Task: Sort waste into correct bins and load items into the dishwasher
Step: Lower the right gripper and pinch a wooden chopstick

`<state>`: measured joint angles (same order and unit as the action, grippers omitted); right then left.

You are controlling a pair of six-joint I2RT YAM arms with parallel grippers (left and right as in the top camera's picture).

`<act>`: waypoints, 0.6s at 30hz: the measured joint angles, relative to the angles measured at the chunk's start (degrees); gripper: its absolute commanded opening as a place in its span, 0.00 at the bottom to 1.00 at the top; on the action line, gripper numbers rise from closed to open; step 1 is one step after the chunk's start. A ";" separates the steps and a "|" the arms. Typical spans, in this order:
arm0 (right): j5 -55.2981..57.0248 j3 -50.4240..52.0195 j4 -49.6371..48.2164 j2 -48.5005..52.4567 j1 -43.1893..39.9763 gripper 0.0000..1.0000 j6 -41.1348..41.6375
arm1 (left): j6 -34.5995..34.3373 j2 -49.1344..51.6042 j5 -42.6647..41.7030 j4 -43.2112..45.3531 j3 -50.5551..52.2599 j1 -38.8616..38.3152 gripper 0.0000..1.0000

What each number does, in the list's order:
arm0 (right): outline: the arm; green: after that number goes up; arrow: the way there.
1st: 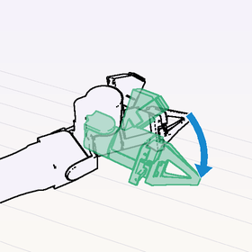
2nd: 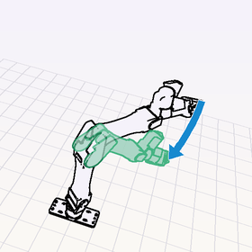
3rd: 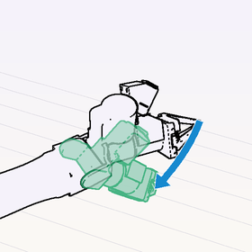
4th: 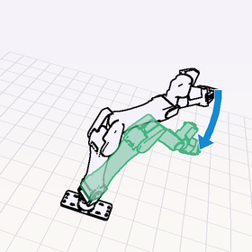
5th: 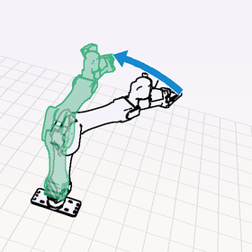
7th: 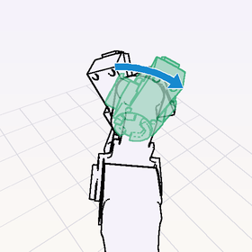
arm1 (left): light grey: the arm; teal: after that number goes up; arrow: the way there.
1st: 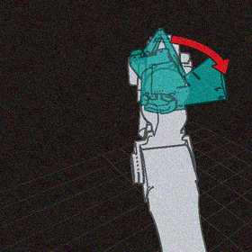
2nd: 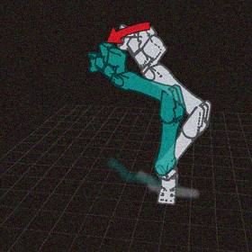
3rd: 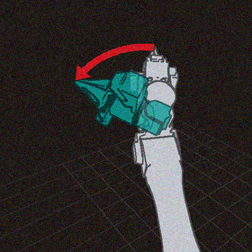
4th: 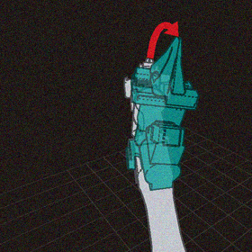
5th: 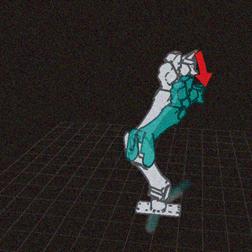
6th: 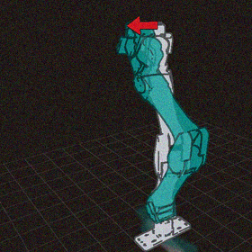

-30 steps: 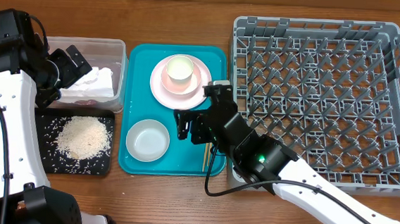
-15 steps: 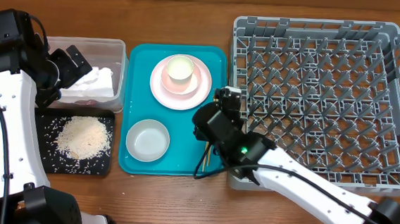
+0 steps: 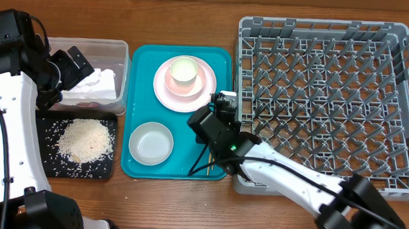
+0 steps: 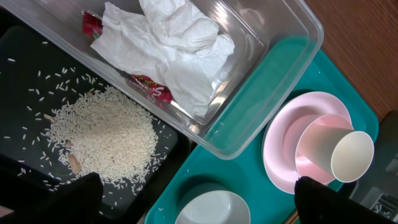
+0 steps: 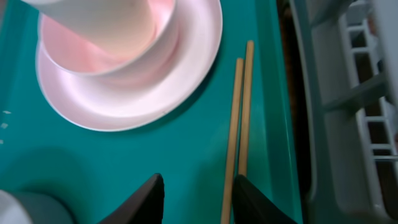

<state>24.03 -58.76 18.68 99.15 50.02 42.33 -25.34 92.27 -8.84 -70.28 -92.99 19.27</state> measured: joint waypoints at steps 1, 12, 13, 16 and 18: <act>-0.02 0.00 -0.13 0.85 0.00 0.39 -0.24 | 0.00 0.00 0.00 0.00 0.00 0.00 1.00; -0.09 0.00 -2.05 3.50 0.00 0.47 -1.55 | 0.00 0.00 0.00 0.00 0.00 0.00 1.00; -0.39 0.00 -2.08 3.76 0.00 0.61 -1.36 | 0.00 0.00 0.00 0.00 0.00 0.00 1.00; -2.69 0.00 -2.38 4.00 0.00 1.00 -1.77 | 0.00 0.00 0.00 0.02 0.00 0.00 1.00; -4.37 0.00 -2.69 4.00 0.00 1.00 -2.08 | 0.00 0.00 0.00 0.00 0.00 0.00 1.00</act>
<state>19.66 -58.76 15.99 103.15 50.02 40.25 -25.34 92.27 -8.84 -70.28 -92.99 19.27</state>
